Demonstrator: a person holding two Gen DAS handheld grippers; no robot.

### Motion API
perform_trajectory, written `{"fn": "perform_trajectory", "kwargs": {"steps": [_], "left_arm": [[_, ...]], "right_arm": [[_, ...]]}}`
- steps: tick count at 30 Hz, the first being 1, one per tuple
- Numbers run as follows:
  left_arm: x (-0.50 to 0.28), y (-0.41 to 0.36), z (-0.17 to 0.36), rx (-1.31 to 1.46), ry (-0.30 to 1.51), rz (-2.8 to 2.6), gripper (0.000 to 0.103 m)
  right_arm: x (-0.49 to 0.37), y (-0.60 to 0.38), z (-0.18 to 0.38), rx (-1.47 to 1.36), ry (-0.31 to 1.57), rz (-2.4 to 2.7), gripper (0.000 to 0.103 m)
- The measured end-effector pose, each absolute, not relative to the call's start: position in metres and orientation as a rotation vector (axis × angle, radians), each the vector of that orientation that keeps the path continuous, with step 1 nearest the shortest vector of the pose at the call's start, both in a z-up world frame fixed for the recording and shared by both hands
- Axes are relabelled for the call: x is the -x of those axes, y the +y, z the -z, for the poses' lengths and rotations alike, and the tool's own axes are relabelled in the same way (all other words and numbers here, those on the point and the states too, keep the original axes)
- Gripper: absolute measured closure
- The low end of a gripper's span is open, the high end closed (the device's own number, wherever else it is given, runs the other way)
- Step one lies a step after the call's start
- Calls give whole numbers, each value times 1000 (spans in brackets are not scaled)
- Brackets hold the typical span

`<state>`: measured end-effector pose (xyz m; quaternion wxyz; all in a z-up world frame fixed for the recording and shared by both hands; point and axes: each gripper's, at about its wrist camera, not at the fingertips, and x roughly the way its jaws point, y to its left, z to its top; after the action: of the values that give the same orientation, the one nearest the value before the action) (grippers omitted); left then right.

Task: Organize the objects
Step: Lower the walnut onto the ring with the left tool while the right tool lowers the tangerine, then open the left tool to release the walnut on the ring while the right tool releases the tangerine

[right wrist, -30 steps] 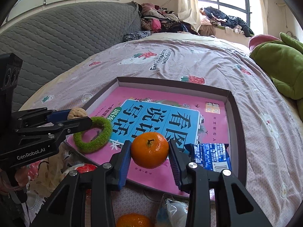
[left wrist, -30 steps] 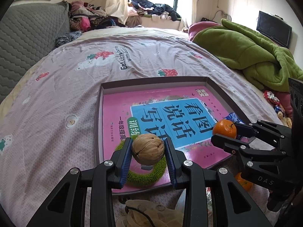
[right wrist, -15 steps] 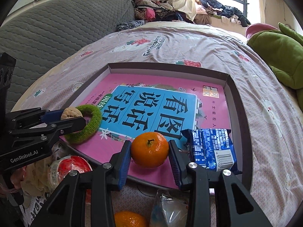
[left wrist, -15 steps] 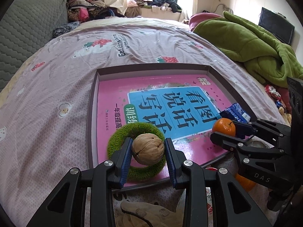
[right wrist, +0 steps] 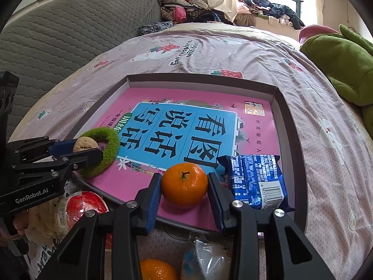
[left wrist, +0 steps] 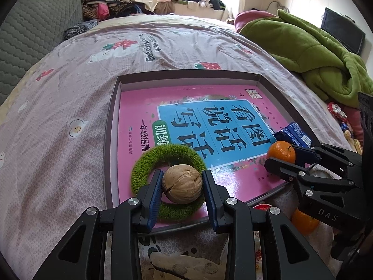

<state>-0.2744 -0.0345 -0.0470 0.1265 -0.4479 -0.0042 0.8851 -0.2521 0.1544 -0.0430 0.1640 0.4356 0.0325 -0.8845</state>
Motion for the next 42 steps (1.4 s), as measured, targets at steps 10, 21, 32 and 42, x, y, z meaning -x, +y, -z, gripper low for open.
{"fn": "perform_trajectory", "kwargs": {"steps": [10, 21, 32, 42], "left_arm": [[277, -35, 48, 1311, -16, -2577, 68], [281, -40, 47, 1316, -25, -2588, 68], [279, -41, 43, 1308, -33, -2596, 68], [274, -40, 31, 1281, -40, -2600, 68]], "right_arm": [[252, 153, 40, -1252, 119, 2533, 64], [250, 157, 28, -1218, 95, 2545, 63], [249, 156, 25, -1207, 96, 2551, 63], [248, 160, 22, -1203, 71, 2549, 61]]}}
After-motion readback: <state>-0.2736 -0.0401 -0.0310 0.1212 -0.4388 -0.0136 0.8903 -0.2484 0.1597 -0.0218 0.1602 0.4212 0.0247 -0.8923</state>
